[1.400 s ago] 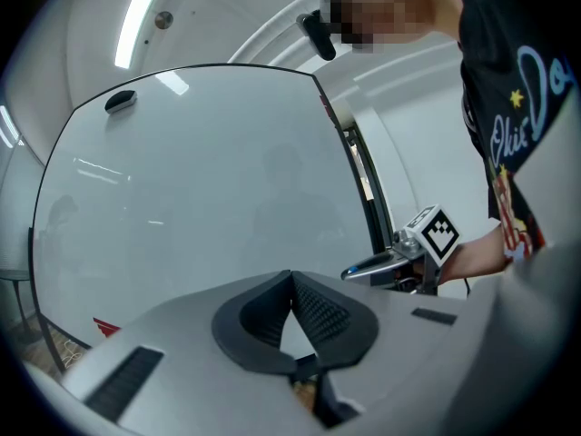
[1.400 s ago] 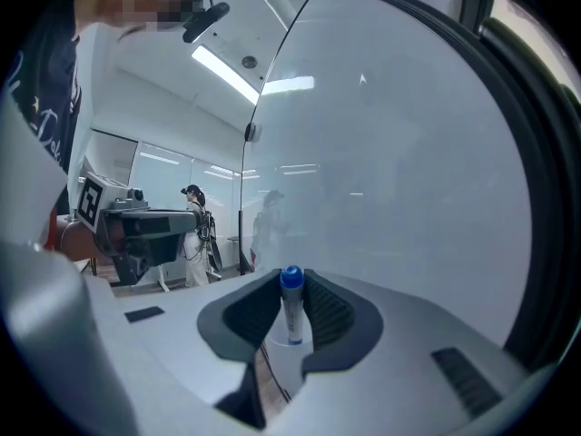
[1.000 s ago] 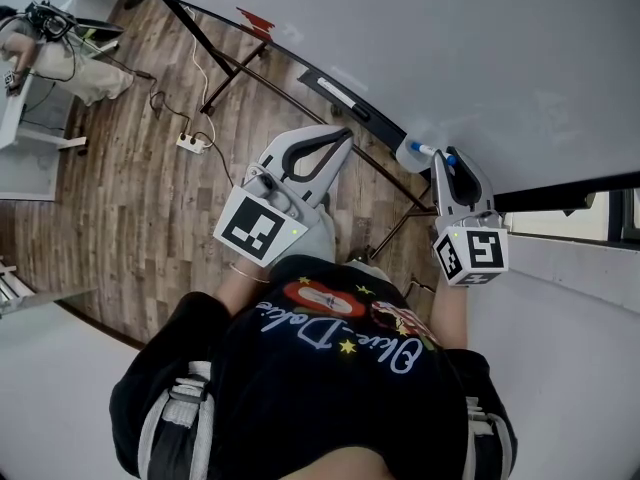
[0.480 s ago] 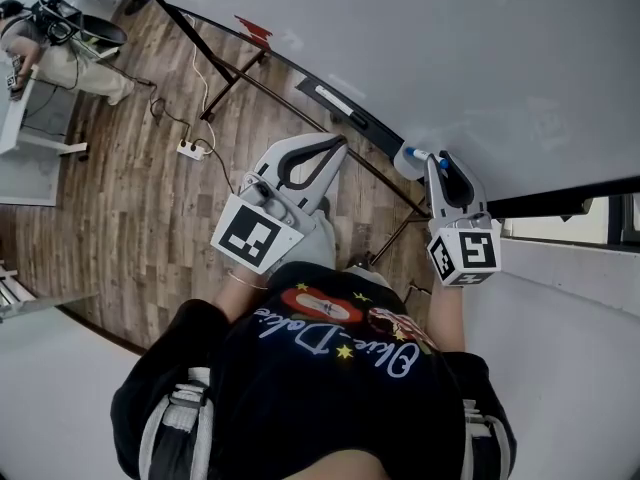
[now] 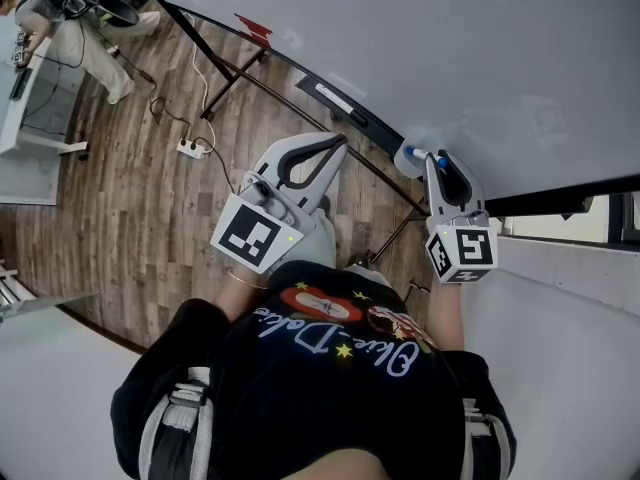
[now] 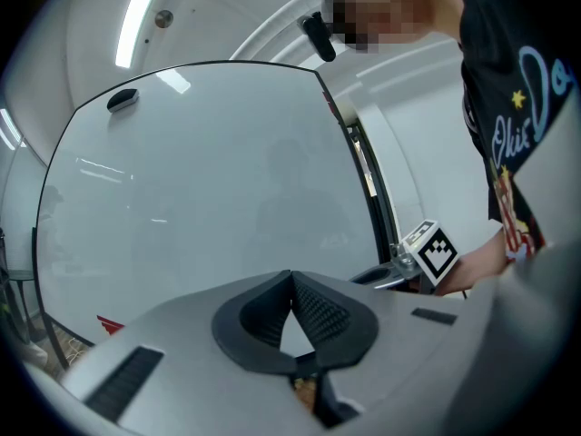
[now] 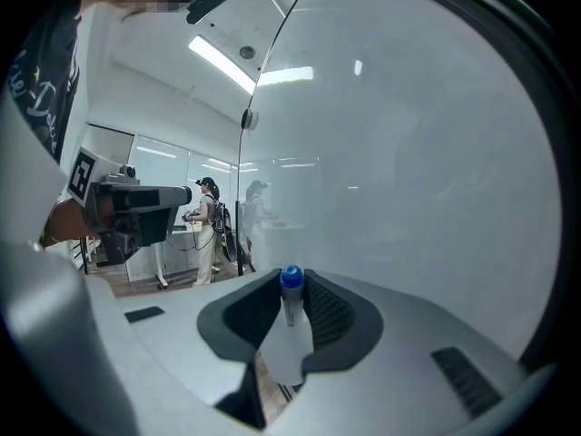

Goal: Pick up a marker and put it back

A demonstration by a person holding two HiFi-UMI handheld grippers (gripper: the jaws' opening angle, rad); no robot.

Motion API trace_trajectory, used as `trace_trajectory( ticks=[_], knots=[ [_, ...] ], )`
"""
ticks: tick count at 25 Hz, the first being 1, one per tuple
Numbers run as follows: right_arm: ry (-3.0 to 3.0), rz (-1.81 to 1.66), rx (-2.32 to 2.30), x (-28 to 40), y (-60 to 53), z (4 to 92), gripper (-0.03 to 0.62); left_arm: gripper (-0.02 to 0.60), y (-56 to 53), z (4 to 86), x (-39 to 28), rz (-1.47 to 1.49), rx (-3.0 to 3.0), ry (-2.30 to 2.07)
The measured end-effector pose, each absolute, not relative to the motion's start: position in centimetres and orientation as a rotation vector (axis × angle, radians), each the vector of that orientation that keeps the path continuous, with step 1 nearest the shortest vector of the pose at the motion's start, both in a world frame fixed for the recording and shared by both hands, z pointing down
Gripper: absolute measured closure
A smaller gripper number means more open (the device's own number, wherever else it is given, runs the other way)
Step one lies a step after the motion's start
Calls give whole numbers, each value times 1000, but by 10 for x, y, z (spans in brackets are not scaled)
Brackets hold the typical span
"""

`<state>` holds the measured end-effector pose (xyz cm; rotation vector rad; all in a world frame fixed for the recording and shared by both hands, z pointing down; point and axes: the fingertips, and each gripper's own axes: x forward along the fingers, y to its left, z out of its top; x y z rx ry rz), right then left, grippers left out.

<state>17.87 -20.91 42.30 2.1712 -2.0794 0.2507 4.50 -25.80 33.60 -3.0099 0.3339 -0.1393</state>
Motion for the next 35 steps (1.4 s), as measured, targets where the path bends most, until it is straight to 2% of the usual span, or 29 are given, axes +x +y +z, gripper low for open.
trace_trajectory(
  ticks=[35],
  knots=[
    [-2109,187,2132,170,-206,412,505,578,-249,332,42,-118,-2994,329]
  ],
)
